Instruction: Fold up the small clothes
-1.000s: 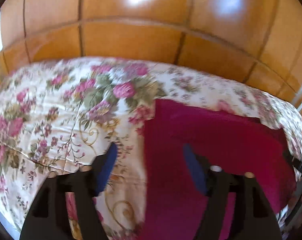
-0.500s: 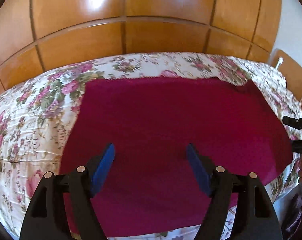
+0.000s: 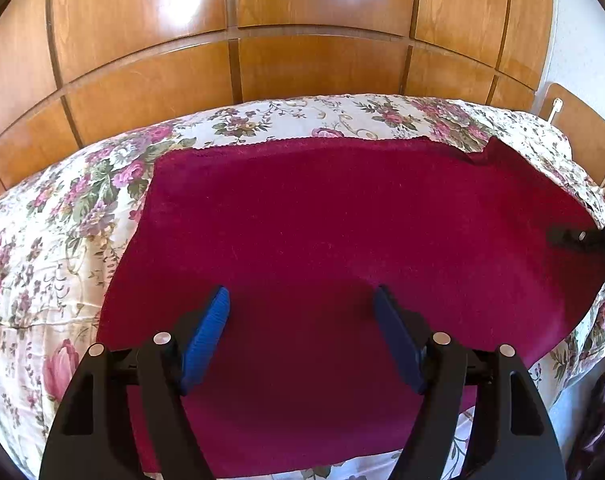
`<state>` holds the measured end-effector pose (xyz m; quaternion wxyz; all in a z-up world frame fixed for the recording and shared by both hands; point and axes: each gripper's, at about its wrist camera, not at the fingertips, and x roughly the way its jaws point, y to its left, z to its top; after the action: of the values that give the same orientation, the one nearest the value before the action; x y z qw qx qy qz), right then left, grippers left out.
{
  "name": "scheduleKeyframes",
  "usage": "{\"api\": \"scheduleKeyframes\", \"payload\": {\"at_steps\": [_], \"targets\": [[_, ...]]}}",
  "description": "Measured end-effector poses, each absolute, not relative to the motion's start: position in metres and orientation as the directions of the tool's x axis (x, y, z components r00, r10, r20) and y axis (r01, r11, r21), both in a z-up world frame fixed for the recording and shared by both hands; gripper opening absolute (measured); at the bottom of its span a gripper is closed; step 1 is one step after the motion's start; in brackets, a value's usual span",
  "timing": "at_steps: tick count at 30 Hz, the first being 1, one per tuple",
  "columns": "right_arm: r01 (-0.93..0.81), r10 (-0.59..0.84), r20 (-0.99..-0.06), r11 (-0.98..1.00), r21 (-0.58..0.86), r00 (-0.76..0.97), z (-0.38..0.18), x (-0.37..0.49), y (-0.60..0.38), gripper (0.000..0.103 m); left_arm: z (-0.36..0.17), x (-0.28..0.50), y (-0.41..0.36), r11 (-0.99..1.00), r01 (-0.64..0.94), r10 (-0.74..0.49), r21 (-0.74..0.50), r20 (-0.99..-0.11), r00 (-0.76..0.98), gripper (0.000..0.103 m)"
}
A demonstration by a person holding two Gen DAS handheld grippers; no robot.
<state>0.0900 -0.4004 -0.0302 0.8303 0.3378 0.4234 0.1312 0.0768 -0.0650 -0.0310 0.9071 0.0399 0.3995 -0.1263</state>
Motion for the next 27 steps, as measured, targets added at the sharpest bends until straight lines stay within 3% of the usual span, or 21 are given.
{"api": "scheduleKeyframes", "payload": {"at_steps": [12, 18, 27], "targets": [[-0.191, 0.579, -0.522, 0.763, 0.618, 0.626, 0.071, 0.118, -0.314, 0.028, -0.022, 0.072, -0.043, 0.956, 0.255, -0.281, -0.147, -0.716, 0.639, 0.073], [-0.316, 0.606, -0.567, 0.787, 0.53, 0.557, 0.086, 0.138, -0.23, 0.028, -0.001, 0.059, 0.031, 0.927, 0.15, -0.353, -0.343, -0.667, 0.656, 0.073], [-0.463, 0.601, -0.687, 0.785, 0.412, 0.408, 0.046, 0.142, -0.095, 0.028, -0.011, 0.053, 0.141, 0.848, -0.038, -0.37, -0.529, -0.641, 0.672, 0.073]]}}
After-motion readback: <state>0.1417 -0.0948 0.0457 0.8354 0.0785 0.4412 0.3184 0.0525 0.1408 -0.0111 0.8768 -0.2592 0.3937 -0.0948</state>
